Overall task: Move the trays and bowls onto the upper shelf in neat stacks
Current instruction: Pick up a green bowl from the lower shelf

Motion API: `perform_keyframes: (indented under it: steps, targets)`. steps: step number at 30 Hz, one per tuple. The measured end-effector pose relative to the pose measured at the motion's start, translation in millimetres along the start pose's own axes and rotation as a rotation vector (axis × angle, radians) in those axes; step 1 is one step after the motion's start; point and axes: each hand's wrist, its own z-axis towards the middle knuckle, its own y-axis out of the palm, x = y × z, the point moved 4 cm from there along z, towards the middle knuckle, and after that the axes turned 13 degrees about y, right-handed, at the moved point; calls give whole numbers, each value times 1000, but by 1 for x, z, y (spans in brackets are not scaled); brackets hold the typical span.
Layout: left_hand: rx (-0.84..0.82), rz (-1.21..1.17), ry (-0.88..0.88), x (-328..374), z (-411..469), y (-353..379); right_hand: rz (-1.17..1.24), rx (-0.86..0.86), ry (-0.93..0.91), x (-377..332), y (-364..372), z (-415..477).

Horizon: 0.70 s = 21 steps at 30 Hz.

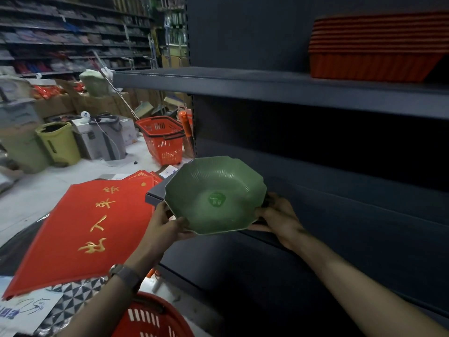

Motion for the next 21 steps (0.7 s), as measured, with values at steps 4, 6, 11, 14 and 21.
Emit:
perform_keyframes:
  steps: [4,6,11,14,21]
  targets:
    - [30,-63,73,22,-25,-11,21,-34,-46,-7,9,-24]
    - [41,-81,95,36,-37,-19,23,-42,-61,-10,13,-37]
    - [51,-79,183,74,-67,-37,-20,-59,-118,-27,23,-74]
    - [80,-69,222,97,-85,-46,-64,-74,-163,-39,31,-94]
    - [163,-38,280,153,-116,-58,-43,-105,-260,-61,53,-132]
